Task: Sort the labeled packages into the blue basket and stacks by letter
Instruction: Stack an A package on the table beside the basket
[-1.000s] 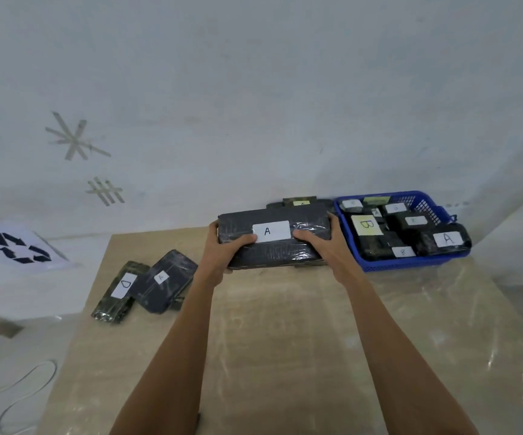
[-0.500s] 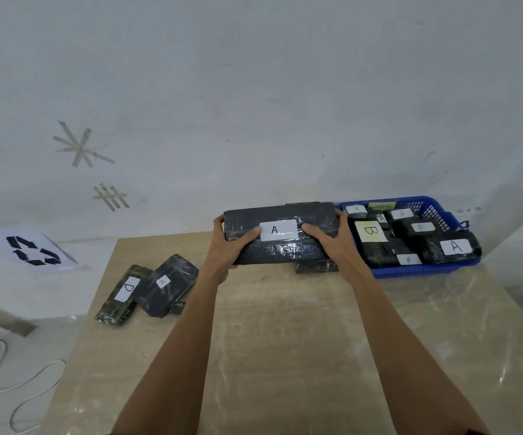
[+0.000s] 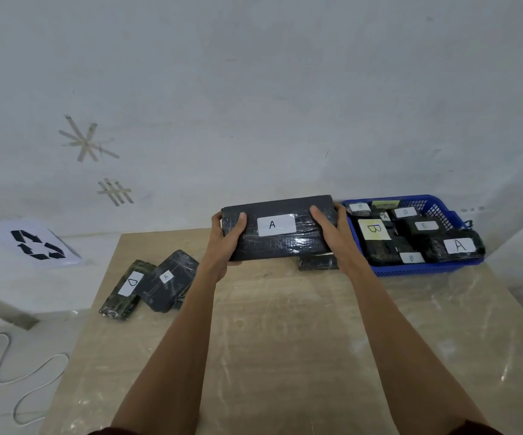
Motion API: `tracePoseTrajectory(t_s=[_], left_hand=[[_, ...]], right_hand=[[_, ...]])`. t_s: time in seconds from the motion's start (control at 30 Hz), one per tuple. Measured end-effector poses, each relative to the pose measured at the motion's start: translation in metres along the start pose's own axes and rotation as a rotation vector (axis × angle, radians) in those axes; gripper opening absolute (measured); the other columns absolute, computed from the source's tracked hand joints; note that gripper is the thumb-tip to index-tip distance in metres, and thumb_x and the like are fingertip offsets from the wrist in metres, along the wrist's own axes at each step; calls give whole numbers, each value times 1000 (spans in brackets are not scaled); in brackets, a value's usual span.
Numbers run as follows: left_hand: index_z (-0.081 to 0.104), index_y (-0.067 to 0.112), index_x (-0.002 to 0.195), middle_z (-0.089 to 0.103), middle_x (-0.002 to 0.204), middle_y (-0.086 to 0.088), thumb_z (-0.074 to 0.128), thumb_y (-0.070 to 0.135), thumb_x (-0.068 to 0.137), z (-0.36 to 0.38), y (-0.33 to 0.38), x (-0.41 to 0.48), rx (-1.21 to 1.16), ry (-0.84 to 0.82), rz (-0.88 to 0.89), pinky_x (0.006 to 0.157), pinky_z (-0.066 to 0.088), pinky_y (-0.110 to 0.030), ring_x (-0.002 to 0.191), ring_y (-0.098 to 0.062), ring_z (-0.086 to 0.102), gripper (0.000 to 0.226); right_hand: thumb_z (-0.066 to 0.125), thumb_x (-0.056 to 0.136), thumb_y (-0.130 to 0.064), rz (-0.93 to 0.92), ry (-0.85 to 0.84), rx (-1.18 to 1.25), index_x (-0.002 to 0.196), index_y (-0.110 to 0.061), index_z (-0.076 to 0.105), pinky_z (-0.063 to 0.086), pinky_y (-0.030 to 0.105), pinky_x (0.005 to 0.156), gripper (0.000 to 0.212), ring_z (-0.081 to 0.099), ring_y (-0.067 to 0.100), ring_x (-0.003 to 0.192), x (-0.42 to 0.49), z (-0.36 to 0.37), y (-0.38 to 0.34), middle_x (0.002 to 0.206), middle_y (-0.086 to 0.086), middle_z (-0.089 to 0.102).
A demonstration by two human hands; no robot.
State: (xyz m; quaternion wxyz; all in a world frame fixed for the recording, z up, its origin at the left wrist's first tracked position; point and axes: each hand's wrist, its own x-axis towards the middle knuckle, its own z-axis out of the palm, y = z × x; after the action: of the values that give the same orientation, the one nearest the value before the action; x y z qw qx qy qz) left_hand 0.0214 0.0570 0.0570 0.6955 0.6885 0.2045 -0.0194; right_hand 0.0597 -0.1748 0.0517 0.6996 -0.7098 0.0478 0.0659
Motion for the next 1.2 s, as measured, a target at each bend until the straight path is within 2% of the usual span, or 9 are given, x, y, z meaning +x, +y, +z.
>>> tracePoseTrajectory(t_s=[0.17, 0.27, 0.47, 0.57, 0.67, 0.8, 1.0, 1.1, 1.2], left_hand=[[34, 38, 134, 65, 120, 8, 65, 54, 92, 0, 4, 1, 5, -19, 3, 73, 57, -46, 102, -19, 67, 54], [33, 38, 136, 64, 119, 7, 67, 52, 91, 0, 4, 0, -17, -18, 8, 68, 58, -40, 100, -18, 67, 58], [37, 38, 133, 64, 118, 6, 71, 50, 89, -1, 6, 4, -53, -7, 27, 83, 60, -52, 102, -20, 68, 57], [36, 36, 134, 64, 120, 4, 72, 47, 90, -1, 6, 3, -69, -10, 54, 77, 61, -45, 102, -19, 68, 58], [38, 32, 134, 65, 119, 0, 72, 39, 91, -3, 6, 1, -71, -25, 159, 73, 61, -31, 102, -17, 70, 56], [39, 36, 133, 61, 126, -5, 71, 36, 93, -9, 9, 1, 0, -64, 307, 81, 61, -34, 109, -21, 67, 51], [38, 45, 131, 46, 140, -1, 51, 54, 100, -12, 13, -2, 36, -83, 266, 94, 57, -42, 121, -22, 56, 35], [34, 47, 144, 49, 144, -1, 47, 84, 82, -14, 15, 2, 41, -112, 43, 106, 47, -54, 126, -26, 54, 73], [49, 30, 136, 66, 124, -3, 48, 75, 89, -19, 16, 2, 33, -121, -138, 101, 50, -54, 111, -24, 64, 65]], right_hand=[[64, 96, -45, -17, 12, 11, 139, -36, 35, 56, 35, 93, 53, 63, 16, 115, -2, -1, 3, 133, 1, 58], [63, 97, -42, -29, 14, 36, 142, -30, 36, 59, 25, 79, 54, 67, 11, 106, -7, 0, -1, 128, 0, 61], [64, 95, -48, -33, 45, 18, 133, -38, 39, 54, 43, 99, 47, 64, 19, 115, -8, 3, 0, 131, 2, 61], [61, 97, -47, -13, 48, 32, 139, -33, 38, 57, 36, 92, 51, 65, 15, 111, -9, 4, -3, 129, 0, 61], [51, 90, -73, 150, 8, 81, 151, -30, 36, 47, 45, 107, 77, 58, 16, 121, -7, 3, -6, 138, -5, 57], [41, 79, -89, 354, -35, 128, 126, -30, 63, 50, 55, 100, 79, 66, 25, 111, -6, 2, -10, 119, 4, 71], [57, 88, -58, 317, 66, 192, 100, -22, 66, 55, 47, 96, 39, 69, 28, 101, -9, 7, -16, 103, 8, 72], [60, 83, -47, 262, 54, 194, 100, -22, 64, 48, 47, 104, 31, 63, 30, 110, -8, 6, -11, 114, 9, 67], [53, 92, -27, 199, -27, 226, 99, -15, 59, 51, 37, 81, 15, 64, 22, 88, -6, 1, -11, 94, 5, 66]])
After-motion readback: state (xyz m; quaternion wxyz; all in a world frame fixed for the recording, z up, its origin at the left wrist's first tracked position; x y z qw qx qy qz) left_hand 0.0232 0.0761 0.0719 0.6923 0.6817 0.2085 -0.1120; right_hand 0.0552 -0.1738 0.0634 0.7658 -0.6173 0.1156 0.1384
